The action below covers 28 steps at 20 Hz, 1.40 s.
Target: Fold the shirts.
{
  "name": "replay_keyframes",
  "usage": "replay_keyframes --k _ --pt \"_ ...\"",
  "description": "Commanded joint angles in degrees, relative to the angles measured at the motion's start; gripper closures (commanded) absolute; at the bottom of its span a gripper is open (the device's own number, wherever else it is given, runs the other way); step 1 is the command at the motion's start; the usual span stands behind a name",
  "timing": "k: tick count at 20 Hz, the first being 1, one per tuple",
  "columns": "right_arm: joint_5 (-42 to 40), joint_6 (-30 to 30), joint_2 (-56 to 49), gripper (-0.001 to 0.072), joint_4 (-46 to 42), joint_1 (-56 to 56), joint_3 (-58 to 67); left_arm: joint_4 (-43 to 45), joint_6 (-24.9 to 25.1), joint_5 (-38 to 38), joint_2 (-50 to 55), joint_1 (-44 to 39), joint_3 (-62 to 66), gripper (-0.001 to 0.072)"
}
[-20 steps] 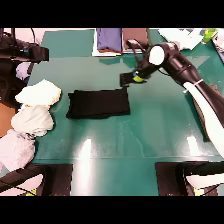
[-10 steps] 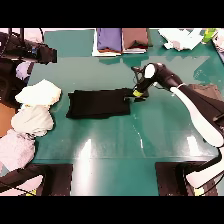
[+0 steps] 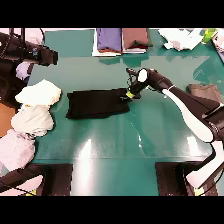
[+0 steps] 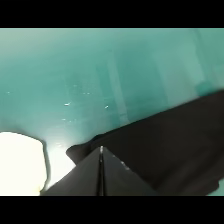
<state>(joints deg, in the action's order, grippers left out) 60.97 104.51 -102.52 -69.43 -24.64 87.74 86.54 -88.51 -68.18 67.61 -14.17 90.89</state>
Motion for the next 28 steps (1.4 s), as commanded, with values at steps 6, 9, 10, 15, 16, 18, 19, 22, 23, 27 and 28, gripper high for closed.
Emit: replay_keyframes --k 6,9,10,15,16,18,19,22,23,27,28 --pt "11.76 -1.77 11.06 0.0693 -21.2 13.94 14.88 -1.25 1.09 3.17 0.04 -11.17 -0.02 0.0678" --pt "14.34 -4.17 15.45 0.0693 -21.77 25.4 14.99 -1.57 0.92 5.11 0.04 -12.57 -0.02 0.0677" --pt "15.1 -4.9 16.15 0.0693 -21.75 29.05 14.99 -1.68 0.92 5.57 0.04 -12.57 -0.04 0.0678" --pt "15.54 -5.55 17.16 0.0693 -21.57 45.64 14.99 -1.73 -0.17 6.62 0.04 -12.57 -0.02 0.0677" --pt "15.52 -5.55 17.16 0.0693 -21.57 47.78 14.99 -1.79 -0.68 7.19 0.04 -12.57 -0.02 0.0677" --pt "15.41 -5.55 17.16 0.0693 -21.55 50.93 15.02 -1.97 -1.51 8.07 0.04 -12.57 -0.02 0.0677" --pt "15.52 -5.55 17.18 0.0693 -21.31 51.95 15.02 -1.99 -1.51 8.26 0.04 -12.57 -0.02 0.0677" --pt "14.43 -5.53 18.05 0.0693 -13.97 54.58 15.02 -2.12 -1.51 8.17 0.04 -12.57 -0.02 0.0677" --pt "13.16 -5.49 18.91 0.0693 -11.47 55.19 15.02 -2.14 -1.49 8.15 0.04 -12.57 -0.02 0.0677" --pt "9.18 -3.91 23.89 0.0695 -11.85 55.56 15.02 -3.02 -1.49 8.04 0.04 -12.57 -0.04 0.0677" --pt "9.03 -3.89 25.14 0.0696 -11.69 56.15 15.02 -3.04 -1.46 7.76 0.04 -12.57 -0.02 0.0677"
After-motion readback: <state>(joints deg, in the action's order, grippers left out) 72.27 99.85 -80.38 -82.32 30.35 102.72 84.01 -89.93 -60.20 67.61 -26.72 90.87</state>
